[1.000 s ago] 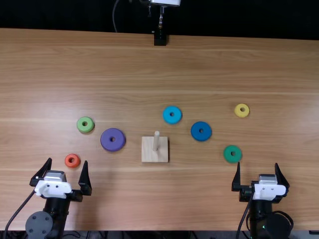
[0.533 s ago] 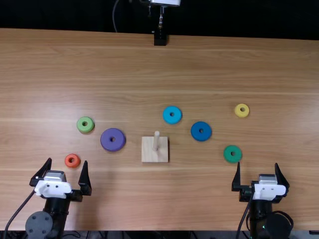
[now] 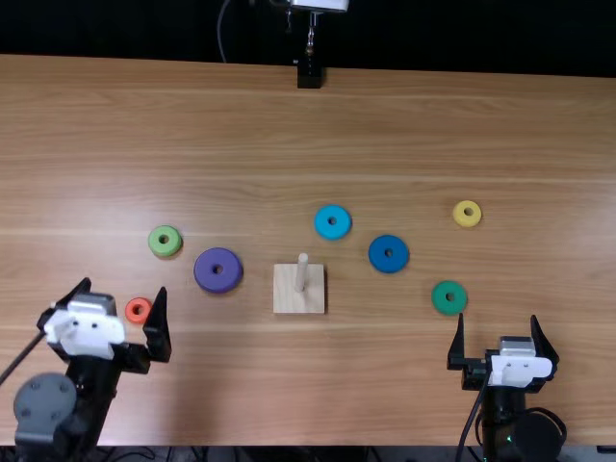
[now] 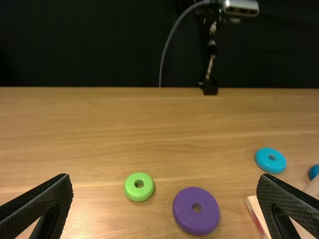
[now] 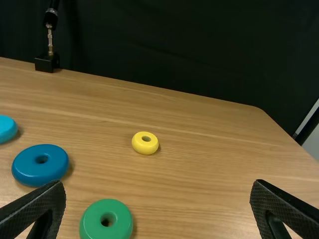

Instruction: Build the Hanoi tower: stack the rings onto the peg from bottom to top in this color order: purple, dark blue, light blue, dark green, light green, yellow, orange.

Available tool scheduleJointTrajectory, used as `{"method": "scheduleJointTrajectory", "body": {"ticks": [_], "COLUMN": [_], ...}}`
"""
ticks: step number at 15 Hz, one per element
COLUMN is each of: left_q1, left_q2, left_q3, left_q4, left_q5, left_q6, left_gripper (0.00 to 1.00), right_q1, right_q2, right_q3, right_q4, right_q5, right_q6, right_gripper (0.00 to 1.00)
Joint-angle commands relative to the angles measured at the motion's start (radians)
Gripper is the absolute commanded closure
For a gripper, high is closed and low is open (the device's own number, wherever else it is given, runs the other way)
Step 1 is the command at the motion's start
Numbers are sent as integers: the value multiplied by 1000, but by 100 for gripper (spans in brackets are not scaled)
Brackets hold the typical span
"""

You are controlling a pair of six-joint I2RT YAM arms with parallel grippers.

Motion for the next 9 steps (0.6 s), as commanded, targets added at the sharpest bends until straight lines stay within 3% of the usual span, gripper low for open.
{"method": "scheduleJointTrajectory", "body": {"ticks": [1, 5, 7, 9], "left_q1": [1, -76, -76, -79], "left_q2": [100, 404, 464, 610], "left_q3": [115, 244, 250, 270], "left_q4": [-2, -61, -122, -133], "left_q5": [29, 27, 27, 13], "left_q6": [10, 30, 120, 144], "left_gripper": [0, 0, 0, 0], "right_q1": [-11, -11, -11, -11], "right_q2": [-12, -12, -12, -12], "right_q3": [-16, -16, -18, -16], "right_q4": [-8, -8, -8, -8], "right_q5": [11, 11, 11, 11], "right_q6": [-3, -3, -3, -3], "right_gripper": [0, 0, 0, 0]}}
